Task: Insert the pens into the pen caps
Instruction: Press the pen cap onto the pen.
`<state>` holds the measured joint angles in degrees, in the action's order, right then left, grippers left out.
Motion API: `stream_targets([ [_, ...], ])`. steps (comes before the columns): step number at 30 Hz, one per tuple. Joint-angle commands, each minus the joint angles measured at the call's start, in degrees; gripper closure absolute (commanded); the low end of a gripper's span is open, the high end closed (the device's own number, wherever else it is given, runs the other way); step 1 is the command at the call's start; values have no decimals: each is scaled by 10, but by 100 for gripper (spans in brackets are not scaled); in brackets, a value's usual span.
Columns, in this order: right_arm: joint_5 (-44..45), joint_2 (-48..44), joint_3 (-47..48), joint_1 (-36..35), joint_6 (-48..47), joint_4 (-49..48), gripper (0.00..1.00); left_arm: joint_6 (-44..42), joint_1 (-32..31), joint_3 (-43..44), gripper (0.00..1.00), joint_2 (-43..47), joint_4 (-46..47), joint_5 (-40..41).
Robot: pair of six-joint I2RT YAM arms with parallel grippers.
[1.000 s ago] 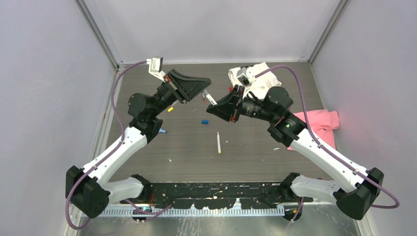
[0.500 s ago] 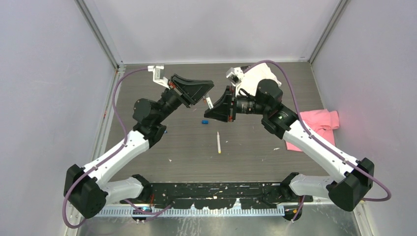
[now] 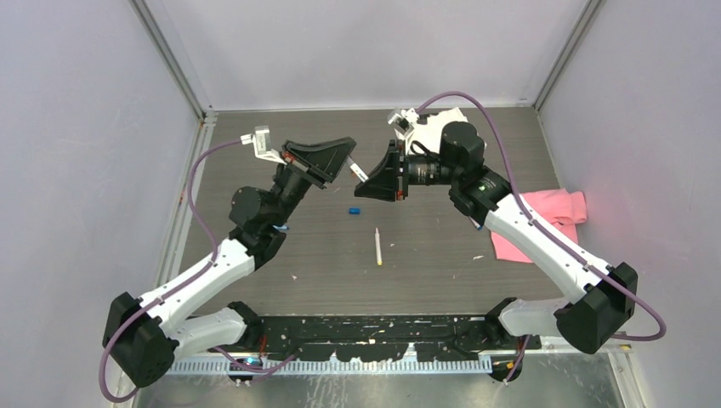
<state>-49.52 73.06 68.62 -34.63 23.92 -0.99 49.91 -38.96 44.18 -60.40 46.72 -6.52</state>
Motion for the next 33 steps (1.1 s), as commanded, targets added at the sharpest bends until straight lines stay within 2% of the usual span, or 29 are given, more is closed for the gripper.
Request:
stream_targets([
  [1,116,4,82,25,31,-179,100,21,-67,-49,100,-41,-33,-122],
  [5,98,10,82,25,56,-202,99,70,-69,-58,99,-88,73,-162],
  [7,104,9,84,25,40,-200,99,92,-69,-57,100,-97,98,-168],
  [10,143,10,107,32,-16,-143,99,103,-71,-51,99,-92,71,-156],
  [15,162,26,127,38,-28,-137,99,62,-99,-48,100,-51,-84,-37],
  [17,163,33,136,39,-39,-129,99,62,-109,-48,99,-50,-96,-14],
  [21,143,43,148,38,-43,-128,99,68,-119,-32,99,-73,-96,-31],
  [23,109,48,142,39,-1,-172,99,68,-122,-34,99,-85,-50,-58],
  [26,65,59,144,40,69,-229,100,78,-119,-47,99,-117,83,-135],
  [27,63,60,145,40,74,-232,100,79,-115,-47,99,-123,100,-164],
  [33,70,57,168,53,64,-214,99,91,-75,-52,99,-128,78,-306],
])
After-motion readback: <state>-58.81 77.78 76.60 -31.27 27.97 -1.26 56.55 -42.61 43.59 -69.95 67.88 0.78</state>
